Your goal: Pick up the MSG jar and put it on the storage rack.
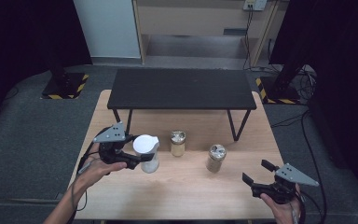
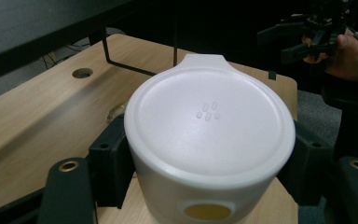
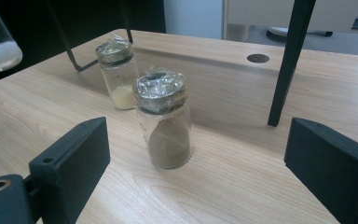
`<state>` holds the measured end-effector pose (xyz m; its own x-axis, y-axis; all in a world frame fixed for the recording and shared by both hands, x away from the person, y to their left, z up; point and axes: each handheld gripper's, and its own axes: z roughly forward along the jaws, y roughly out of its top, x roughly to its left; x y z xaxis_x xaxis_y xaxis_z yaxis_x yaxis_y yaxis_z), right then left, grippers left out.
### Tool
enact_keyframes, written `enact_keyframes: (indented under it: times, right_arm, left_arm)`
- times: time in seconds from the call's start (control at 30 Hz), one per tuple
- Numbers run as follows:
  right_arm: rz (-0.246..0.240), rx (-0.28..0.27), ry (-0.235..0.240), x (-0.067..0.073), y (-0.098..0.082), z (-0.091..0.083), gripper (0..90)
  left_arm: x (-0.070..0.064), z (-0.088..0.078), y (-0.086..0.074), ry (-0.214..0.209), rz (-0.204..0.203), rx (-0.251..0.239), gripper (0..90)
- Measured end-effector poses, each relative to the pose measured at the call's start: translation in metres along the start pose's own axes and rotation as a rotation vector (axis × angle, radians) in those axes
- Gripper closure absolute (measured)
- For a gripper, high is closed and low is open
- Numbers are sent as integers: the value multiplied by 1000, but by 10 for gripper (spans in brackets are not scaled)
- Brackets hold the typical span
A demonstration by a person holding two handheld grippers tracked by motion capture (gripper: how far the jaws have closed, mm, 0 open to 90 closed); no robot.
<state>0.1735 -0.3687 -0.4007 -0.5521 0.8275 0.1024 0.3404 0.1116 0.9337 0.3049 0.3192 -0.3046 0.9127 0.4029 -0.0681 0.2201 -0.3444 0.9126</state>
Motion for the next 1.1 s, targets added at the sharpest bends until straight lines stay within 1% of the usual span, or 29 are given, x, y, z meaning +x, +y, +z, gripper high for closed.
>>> enact_keyframes:
  times: [0.33, 0.67, 1.1]
  right_arm:
    - [0, 0, 0, 0, 0, 0, 74]
    - [-1, 2, 2, 0, 0, 0, 75]
    - [3, -2, -3, 0, 0, 0, 69]
  left_arm:
    - [4, -12, 29, -7, 28, -8, 297]
    - [9, -22, 53, -9, 31, -24, 298]
    - [14, -27, 78, 18, 36, -28, 298]
